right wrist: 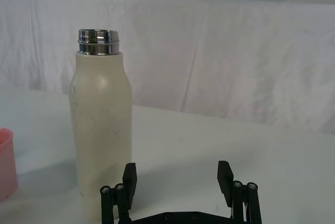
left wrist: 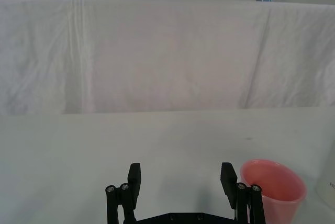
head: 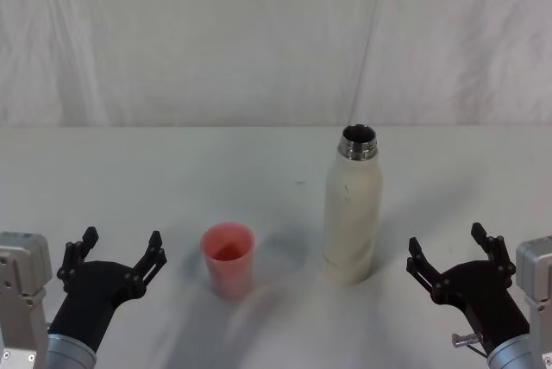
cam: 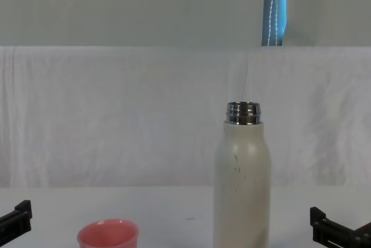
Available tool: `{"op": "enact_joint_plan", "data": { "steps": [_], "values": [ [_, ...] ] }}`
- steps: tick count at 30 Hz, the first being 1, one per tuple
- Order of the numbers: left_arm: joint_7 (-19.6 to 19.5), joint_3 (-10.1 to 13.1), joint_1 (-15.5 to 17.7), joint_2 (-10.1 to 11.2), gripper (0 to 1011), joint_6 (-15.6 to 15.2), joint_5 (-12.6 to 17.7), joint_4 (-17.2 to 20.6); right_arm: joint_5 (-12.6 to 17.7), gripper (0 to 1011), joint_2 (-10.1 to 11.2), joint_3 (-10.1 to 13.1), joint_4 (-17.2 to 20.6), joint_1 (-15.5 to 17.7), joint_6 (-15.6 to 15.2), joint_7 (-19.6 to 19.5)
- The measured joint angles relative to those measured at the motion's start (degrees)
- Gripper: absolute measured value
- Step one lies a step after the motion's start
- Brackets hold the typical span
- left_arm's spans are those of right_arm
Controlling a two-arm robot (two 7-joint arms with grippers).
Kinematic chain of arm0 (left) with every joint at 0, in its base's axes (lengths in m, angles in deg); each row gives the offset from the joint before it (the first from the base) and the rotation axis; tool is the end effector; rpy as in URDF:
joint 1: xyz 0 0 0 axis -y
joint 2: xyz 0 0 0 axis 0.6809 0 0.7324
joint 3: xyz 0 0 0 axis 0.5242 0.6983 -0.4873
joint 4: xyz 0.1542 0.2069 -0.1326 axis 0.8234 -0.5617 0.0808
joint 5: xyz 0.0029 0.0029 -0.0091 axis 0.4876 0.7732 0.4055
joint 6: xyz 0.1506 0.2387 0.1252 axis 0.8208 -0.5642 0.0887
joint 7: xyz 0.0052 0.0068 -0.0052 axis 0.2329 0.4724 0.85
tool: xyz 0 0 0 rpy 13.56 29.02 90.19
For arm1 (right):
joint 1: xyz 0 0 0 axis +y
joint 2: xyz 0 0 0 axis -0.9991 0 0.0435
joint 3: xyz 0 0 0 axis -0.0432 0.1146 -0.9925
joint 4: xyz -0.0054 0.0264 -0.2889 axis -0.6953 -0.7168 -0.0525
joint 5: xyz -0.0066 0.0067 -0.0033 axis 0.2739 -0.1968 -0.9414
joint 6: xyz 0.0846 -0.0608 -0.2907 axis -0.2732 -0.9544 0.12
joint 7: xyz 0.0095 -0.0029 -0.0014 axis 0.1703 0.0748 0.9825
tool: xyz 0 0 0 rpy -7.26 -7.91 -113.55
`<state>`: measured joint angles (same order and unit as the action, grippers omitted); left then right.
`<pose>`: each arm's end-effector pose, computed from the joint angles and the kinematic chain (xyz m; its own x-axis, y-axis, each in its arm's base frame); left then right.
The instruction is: Grasp the thermos with one hand and pour water into the cup lid.
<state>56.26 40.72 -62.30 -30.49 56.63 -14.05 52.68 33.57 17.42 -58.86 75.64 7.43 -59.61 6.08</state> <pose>0.2529 0.0374 -0.2852 0.1245 0.9917 -0.0327 -0.9921 0.1240 -0.0177 0.2658 0.0383 -0.2974 0.2626 -0.9625 0.0673 0.9628 0.2660 0.0477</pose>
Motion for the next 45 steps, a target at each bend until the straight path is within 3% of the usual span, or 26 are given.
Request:
{"op": "enact_joint_plan", "data": {
  "steps": [45],
  "values": [
    [0.0, 0.0, 0.0, 0.0, 1001, 0.0, 0.0, 0.0, 0.0, 1001, 0.0, 0.0, 0.0, 0.0, 0.0, 0.0]
  ]
}}
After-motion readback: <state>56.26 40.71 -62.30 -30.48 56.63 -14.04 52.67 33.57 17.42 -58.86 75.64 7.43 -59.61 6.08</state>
